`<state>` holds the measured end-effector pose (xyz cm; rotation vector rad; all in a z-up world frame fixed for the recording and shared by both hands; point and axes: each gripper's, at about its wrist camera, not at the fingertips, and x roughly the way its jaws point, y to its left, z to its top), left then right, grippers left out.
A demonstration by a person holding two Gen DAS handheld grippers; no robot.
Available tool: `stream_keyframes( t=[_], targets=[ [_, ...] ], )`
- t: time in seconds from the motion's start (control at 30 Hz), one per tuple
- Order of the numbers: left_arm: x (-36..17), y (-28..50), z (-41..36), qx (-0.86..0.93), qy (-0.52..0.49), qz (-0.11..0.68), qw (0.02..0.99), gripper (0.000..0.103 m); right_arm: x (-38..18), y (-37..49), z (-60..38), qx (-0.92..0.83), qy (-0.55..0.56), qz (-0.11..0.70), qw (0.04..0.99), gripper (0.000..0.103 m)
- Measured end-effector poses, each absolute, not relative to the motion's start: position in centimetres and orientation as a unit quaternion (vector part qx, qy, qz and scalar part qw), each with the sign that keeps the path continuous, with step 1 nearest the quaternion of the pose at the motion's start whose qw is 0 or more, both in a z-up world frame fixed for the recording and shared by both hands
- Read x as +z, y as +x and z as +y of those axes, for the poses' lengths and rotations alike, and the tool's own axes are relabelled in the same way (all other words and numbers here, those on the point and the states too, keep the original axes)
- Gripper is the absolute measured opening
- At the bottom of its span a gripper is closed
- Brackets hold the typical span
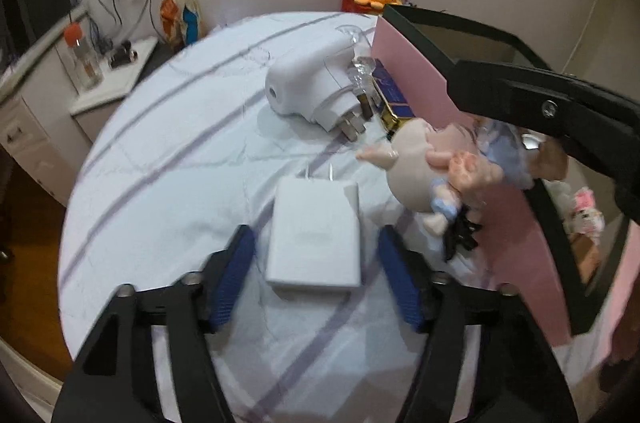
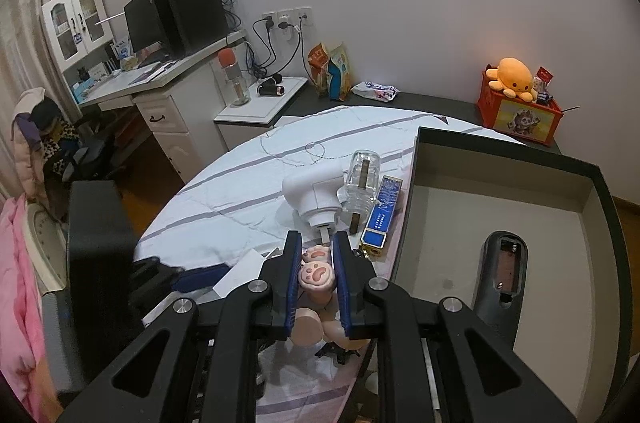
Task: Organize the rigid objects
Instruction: 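Close the left tool around the white square charger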
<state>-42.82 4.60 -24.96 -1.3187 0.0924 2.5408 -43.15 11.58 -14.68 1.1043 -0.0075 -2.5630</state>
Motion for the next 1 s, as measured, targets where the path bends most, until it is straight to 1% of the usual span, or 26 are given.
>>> stream_keyframes(
  t=[0.03,0.07,0.57,0.8,1.0],
  targets=[
    [-24.8,-42.9,4.4,0.879,-0.455,0.027,0.139,0.042,-14.7,-43.1,11.5,-0.904,0.391,-0.002,0.173,0.016],
    [-24.8,-42.9,4.1,0.878,-0.457,0.020,0.144,0.041,-14.8,-43.1,11.7,-0.904,0.391,-0.002,0.173,0.016],
    [-22.0,-39.7,1.5,0.890,-0.436,0.023,0.135,0.041,-13.4,-42.1,10.2,-0.906,0.383,0.011,0.180,0.016],
    [-19.4,-38.2,2.1,0.901,-0.410,0.022,0.140,0.041,-11.3,-40.6,11.0,-0.914,0.367,0.014,0.173,0.016],
    [-16.9,-37.4,4.6,0.906,-0.391,0.037,0.159,0.041,-9.1,-39.2,13.0,-0.925,0.345,0.014,0.160,0.016]
  ],
)
